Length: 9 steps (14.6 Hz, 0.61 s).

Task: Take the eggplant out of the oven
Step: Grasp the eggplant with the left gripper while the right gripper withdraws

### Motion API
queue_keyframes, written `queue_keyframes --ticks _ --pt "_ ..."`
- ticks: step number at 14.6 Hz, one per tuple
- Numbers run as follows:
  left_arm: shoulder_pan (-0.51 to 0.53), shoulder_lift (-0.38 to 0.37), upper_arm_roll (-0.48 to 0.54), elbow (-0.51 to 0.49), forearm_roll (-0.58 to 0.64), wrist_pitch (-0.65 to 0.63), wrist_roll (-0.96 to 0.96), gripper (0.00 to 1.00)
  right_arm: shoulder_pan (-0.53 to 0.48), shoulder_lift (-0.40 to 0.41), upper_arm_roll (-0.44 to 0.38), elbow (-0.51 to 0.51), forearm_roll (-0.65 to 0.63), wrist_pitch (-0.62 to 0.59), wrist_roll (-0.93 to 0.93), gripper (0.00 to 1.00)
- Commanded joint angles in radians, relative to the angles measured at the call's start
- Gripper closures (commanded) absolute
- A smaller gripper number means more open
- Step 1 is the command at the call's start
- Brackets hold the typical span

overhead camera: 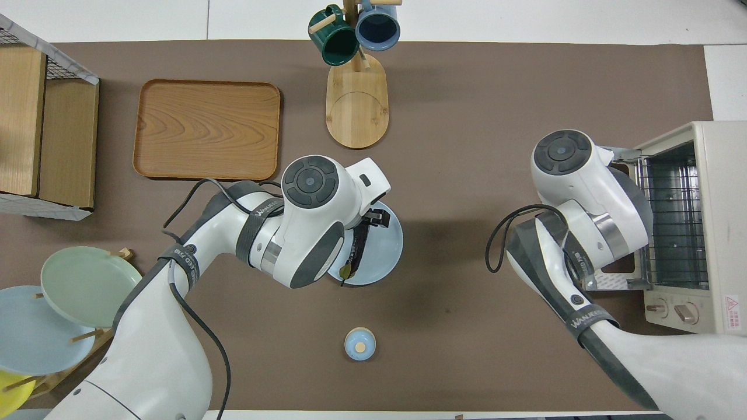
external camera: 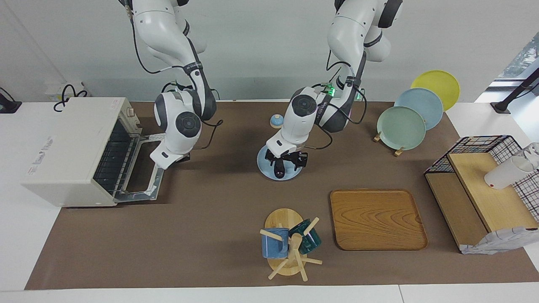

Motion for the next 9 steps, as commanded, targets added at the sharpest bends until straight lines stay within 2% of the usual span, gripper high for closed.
queue_keyframes --ticks 1,7,9 --pt "-0.022 -0.010 0.017 -0.046 -0.018 0.045 0.007 0.03 -0.142 -0.079 -0.010 -0.003 -0.052 -0.022 -0.184 1.00" --pt "-0.023 -0.013 0.015 -0.051 -0.019 0.043 0.004 0.09 -0.249 -0.119 -0.012 -0.004 -0.044 -0.048 -0.316 1.00" --pt "-0.025 -0.014 0.015 -0.054 -0.018 0.042 0.004 0.18 -0.254 -0.139 -0.009 0.004 -0.035 -0.077 -0.334 1.00"
